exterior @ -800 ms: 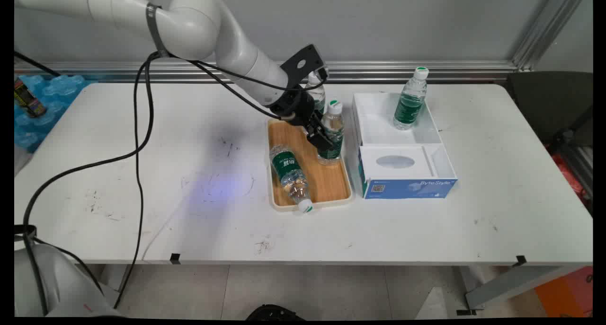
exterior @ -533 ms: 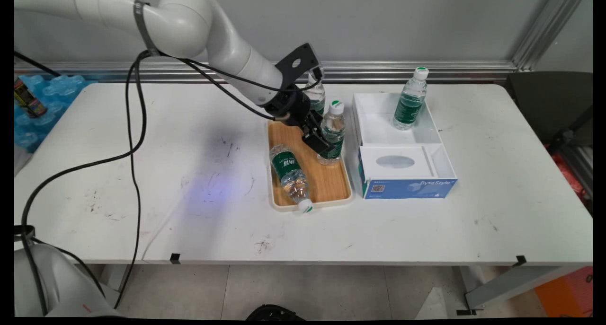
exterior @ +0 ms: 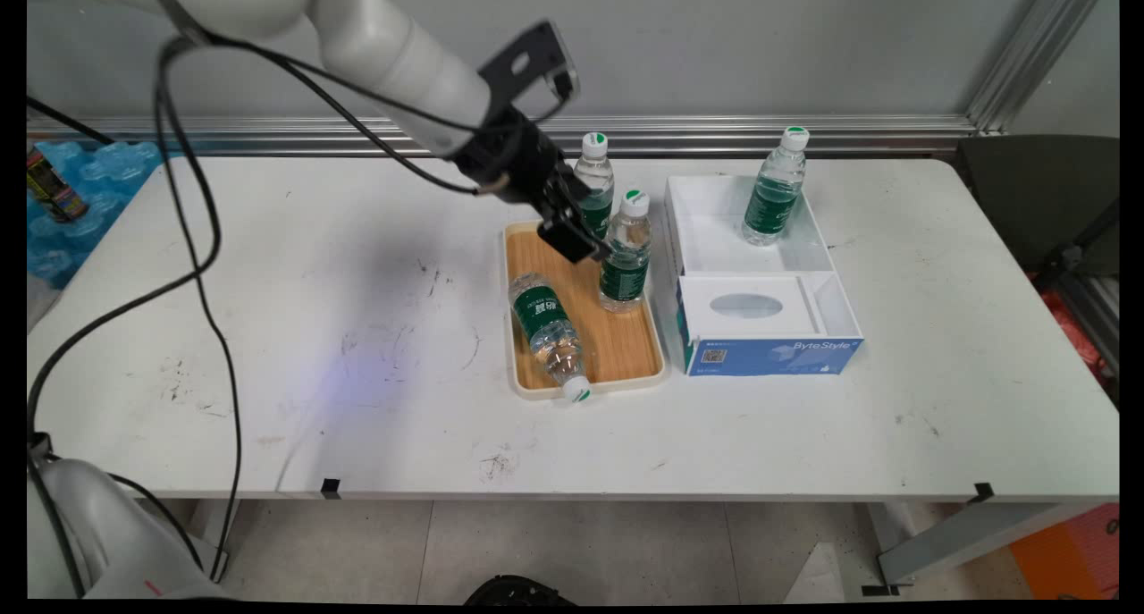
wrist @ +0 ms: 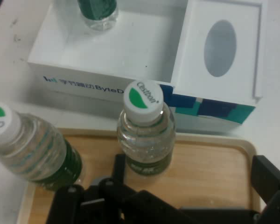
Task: Pick up the green bottle from the white box
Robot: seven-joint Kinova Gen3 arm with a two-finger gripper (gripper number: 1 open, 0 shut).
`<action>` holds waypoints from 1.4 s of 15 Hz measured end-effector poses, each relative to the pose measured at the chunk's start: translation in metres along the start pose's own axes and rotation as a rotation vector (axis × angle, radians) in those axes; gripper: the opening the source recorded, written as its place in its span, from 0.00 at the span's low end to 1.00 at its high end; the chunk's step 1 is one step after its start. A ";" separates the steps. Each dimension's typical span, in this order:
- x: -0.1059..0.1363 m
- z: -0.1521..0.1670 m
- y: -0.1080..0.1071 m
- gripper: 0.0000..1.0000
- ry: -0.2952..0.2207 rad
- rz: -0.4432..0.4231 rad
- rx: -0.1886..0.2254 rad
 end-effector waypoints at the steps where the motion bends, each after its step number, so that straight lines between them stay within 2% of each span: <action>1: 0.003 -0.012 0.001 1.00 0.002 0.000 0.005; 7: 0.035 -0.058 -0.002 1.00 0.035 -0.035 0.052; 10: 0.061 -0.059 -0.012 1.00 0.076 -0.064 0.087; 17: 0.113 -0.001 -0.032 1.00 0.114 -0.158 0.107; 21: 0.139 0.053 -0.045 1.00 0.109 -0.228 0.110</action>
